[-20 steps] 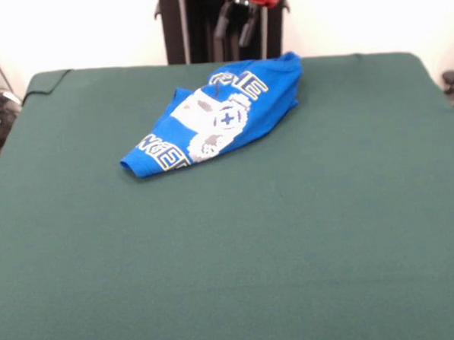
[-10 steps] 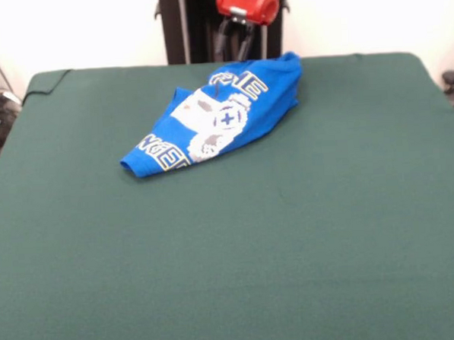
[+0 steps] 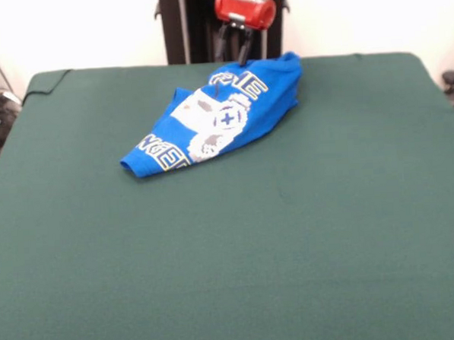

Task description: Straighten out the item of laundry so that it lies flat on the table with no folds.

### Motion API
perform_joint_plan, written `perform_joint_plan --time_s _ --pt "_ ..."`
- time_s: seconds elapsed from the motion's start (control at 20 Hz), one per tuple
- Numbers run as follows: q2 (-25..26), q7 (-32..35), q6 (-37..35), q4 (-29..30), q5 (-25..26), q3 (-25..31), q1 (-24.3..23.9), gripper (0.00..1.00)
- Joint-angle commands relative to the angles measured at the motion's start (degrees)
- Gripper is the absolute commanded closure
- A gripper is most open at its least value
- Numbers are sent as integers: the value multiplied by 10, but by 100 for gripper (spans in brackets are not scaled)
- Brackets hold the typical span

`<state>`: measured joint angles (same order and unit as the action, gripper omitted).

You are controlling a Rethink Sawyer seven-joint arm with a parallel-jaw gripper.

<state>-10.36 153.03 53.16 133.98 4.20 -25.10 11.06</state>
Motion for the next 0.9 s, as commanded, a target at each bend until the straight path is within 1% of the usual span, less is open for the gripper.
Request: perform_joint_plan --time_s 0.05,0.2,0.4,0.55,0.7,0.9 --pt "33 70 40 -72 -5 62 -9 0" --pt "45 79 48 -66 -23 64 -1 0" --pt "73 91 69 -76 -32 72 -3 0" --pt "81 95 78 -72 -45 71 3 0" --pt "100 96 89 -80 -48 76 0 0" --pt "100 91 81 -75 -49 77 -5 0"
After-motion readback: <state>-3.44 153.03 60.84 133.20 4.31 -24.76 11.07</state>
